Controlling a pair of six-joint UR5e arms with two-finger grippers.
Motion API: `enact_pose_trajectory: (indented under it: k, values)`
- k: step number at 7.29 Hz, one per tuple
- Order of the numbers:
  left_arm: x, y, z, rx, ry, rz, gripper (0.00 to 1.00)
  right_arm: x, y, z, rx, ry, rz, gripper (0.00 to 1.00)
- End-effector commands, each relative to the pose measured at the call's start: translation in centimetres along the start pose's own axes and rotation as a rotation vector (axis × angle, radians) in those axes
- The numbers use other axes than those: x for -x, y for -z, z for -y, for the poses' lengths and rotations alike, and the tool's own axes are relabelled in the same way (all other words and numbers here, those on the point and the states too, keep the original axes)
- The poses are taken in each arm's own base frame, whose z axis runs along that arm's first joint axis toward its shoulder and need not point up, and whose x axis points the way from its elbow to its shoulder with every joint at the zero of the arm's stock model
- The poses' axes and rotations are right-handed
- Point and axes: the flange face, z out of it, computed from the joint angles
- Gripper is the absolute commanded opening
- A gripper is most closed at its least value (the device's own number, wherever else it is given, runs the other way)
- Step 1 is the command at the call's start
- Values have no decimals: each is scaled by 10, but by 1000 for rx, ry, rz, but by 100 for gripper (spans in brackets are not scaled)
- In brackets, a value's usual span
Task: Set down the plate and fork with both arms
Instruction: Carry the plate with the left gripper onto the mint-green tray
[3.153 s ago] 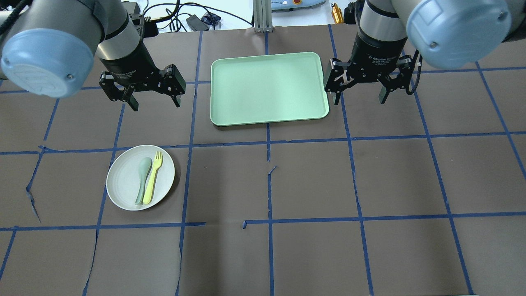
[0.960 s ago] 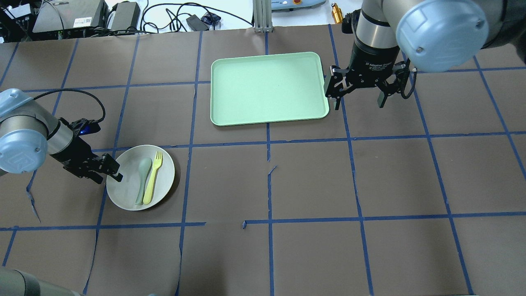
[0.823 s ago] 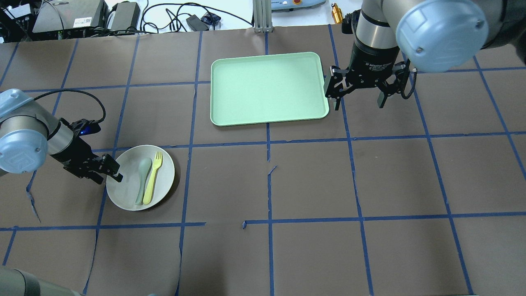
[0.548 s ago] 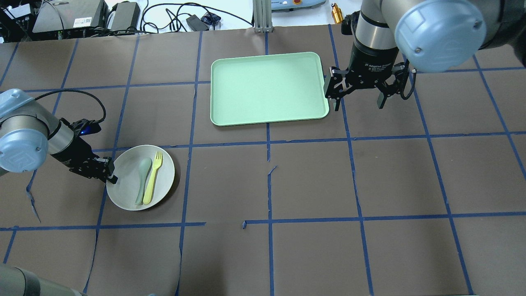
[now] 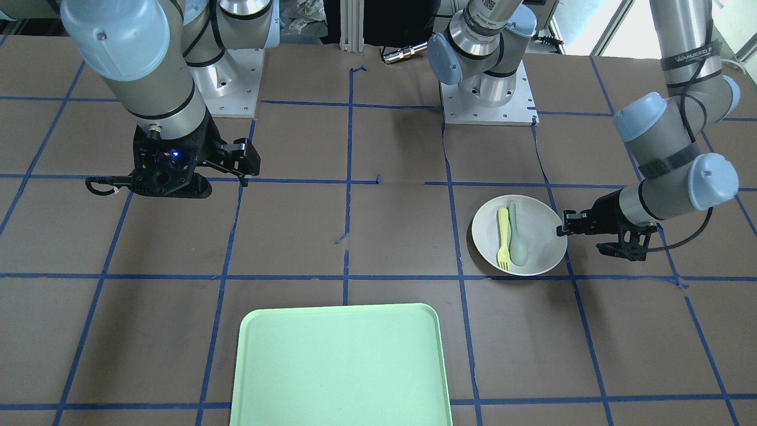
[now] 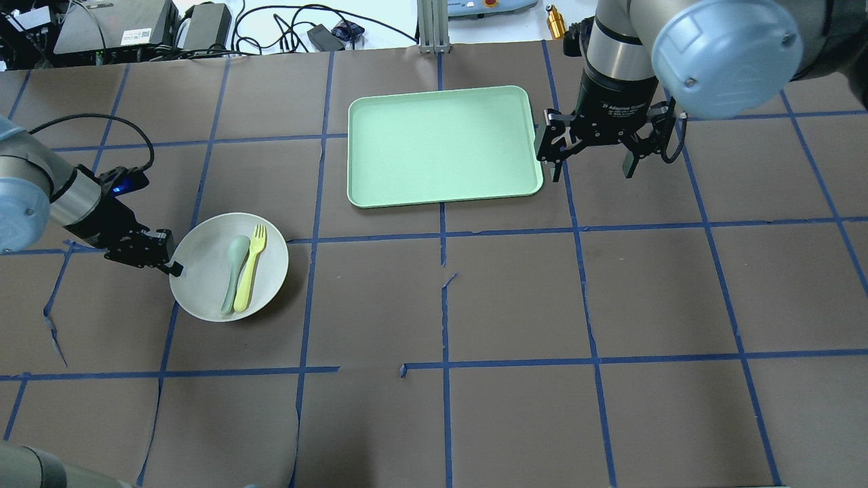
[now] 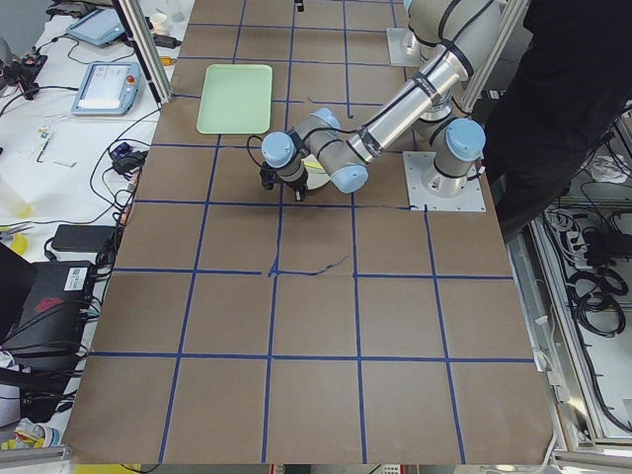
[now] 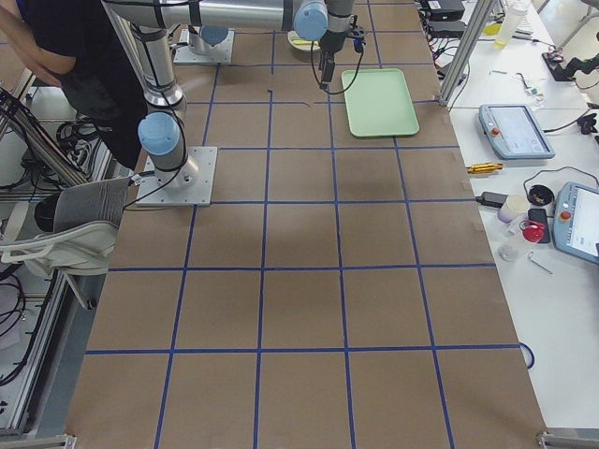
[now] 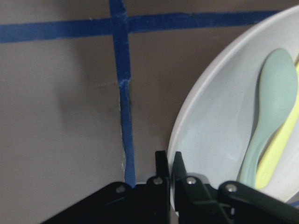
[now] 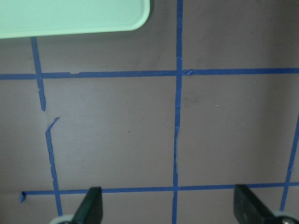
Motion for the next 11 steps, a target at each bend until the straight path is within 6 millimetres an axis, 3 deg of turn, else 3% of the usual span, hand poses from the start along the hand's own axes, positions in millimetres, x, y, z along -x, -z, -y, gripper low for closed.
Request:
enact_pose_trajectory:
  k: [1,2,3,4,5,6,8,11]
  values:
    - [-31,40,31,-50,137,-129,0,-2,1,0,-3,-1,-10,100]
    - [-80,40,57,-65,158,-105,0,-2,2,1,-6,-1,-9,100]
    - [-151,42,87,-100,183,-85,0,-1,0,1,-4,-6,-6,100]
    - [-205,32,116,-109,174,-92,0,-1,-2,2,-2,-6,-1,100]
    - [-243,9,142,-130,133,-81,0,0,-4,4,3,-15,4,100]
    - [-272,-22,165,-163,105,-76,0,0,-5,4,5,-15,5,100]
    - [-314,-59,197,-155,89,-71,0,1,-6,4,8,-15,8,100]
    - [-341,-104,223,-122,113,-66,0,1,-13,9,22,-15,5,100]
